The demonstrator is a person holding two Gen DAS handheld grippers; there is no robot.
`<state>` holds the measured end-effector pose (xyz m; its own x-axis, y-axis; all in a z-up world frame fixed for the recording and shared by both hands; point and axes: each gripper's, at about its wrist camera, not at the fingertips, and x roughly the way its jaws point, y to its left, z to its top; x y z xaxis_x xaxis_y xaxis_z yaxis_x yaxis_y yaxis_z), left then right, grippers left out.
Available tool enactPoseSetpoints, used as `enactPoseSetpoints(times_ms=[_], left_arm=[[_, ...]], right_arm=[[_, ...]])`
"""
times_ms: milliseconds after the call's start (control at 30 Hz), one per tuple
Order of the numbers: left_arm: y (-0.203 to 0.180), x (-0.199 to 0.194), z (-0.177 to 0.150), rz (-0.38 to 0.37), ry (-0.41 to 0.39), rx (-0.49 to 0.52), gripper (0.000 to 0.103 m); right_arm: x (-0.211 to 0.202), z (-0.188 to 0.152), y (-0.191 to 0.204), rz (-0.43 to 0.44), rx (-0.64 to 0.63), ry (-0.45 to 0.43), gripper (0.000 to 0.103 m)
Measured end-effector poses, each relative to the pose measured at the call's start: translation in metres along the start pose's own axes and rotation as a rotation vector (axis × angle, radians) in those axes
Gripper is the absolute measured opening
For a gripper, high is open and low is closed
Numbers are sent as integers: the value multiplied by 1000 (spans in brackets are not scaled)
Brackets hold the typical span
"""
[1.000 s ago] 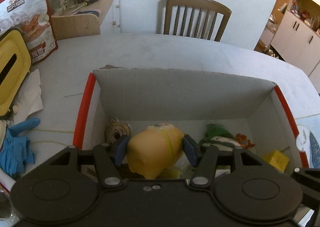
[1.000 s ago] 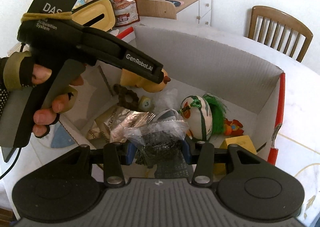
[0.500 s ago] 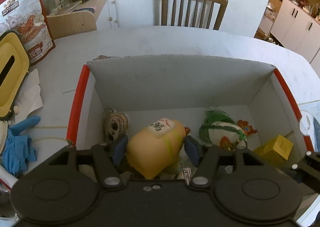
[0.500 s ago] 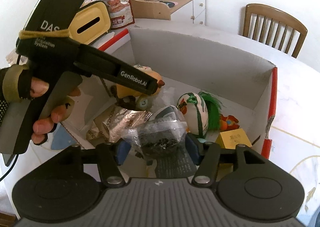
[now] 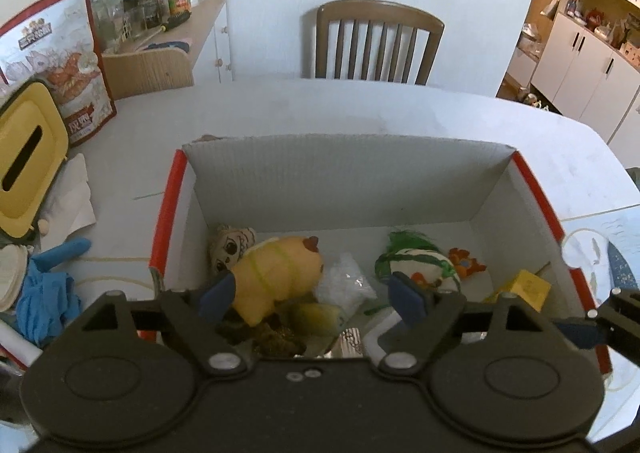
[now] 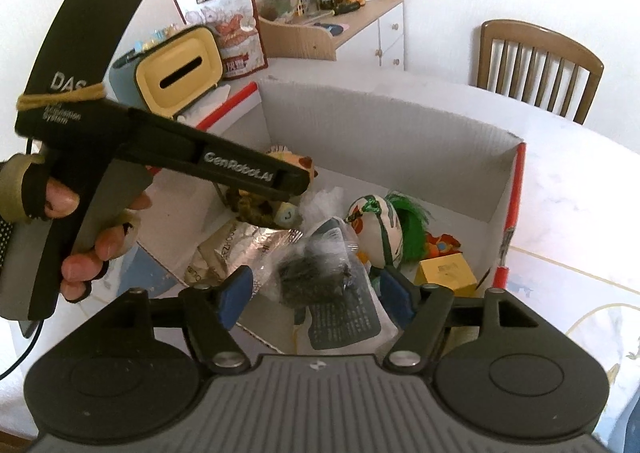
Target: Organize objects
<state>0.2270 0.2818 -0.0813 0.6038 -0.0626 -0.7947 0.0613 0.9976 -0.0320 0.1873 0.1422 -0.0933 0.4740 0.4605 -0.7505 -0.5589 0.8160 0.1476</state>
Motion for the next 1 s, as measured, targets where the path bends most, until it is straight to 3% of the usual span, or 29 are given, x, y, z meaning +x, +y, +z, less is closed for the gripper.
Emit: enactPoseSetpoints(times_ms=[700,1000], left_arm=[[-28,-83,-19,-22,-172,5,95],[-38,-109,-33,5,-222,-2,97]], right_arm=[[-76,-7,-21,32,37,-148,74],[-104,-14,-32,54,65,-214,79]])
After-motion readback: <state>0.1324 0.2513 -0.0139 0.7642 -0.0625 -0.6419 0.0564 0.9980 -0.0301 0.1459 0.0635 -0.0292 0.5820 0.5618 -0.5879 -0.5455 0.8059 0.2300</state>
